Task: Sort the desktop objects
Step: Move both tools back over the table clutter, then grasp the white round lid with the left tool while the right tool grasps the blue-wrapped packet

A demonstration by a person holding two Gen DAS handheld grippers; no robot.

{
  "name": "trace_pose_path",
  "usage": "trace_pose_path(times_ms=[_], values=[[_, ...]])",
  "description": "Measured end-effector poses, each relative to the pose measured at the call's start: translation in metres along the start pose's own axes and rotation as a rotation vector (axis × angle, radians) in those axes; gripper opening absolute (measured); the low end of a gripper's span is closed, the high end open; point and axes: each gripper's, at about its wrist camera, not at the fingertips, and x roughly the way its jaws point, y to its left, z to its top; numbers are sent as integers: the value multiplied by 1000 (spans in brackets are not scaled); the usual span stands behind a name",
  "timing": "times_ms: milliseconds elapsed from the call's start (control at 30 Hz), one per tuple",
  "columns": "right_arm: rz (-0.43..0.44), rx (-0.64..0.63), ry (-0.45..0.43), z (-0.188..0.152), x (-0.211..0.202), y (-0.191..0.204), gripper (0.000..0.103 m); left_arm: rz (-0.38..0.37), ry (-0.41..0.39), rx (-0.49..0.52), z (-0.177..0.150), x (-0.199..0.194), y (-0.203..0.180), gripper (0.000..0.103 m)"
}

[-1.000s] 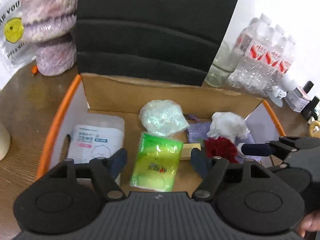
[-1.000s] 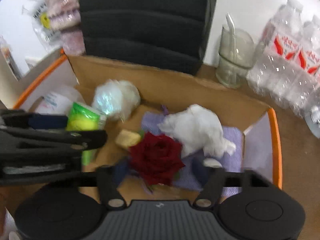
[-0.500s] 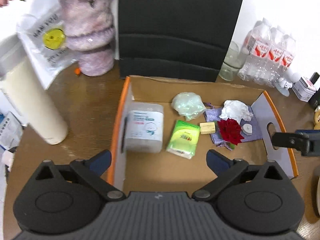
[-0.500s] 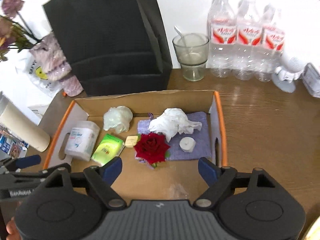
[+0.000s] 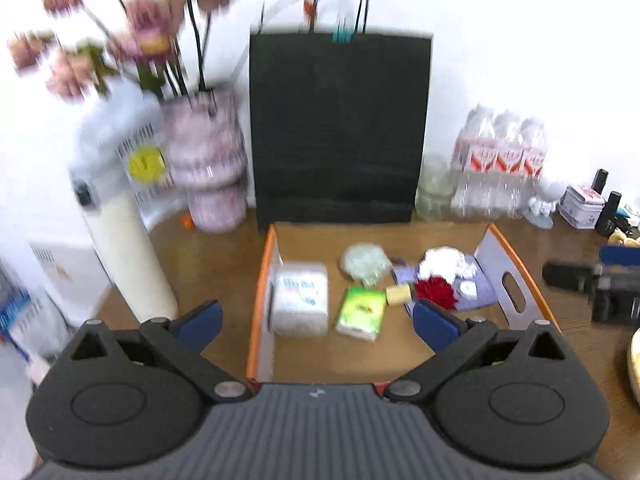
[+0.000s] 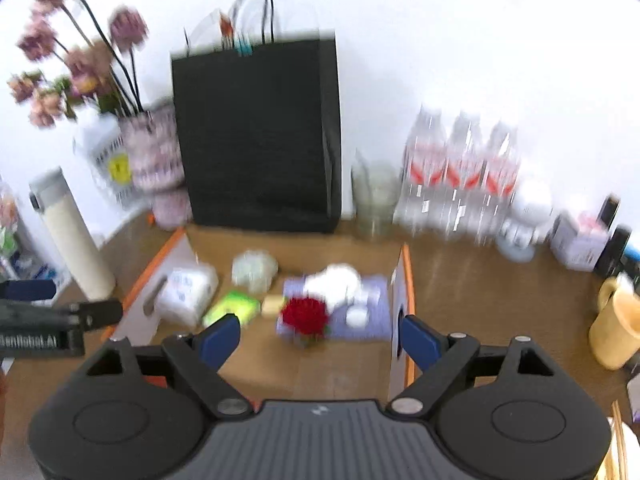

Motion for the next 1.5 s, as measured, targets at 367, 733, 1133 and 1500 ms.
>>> trace_pose_path(times_ms=[367,733,1133,1500], values=[[68,28,-221,-54,-33,14,97,-23,-213,86,-52,-42,-13,103],[60,51,-144,-165,-67,25,98,-59,-103,11,-164,-69,-6,103],[113,96,-22,-264,-108,40,97,-119,-15,13,-246,-107,-2,103],[165,48,-53,-252,-107,48,88,-107,20,-3,-228,-75,3,103]])
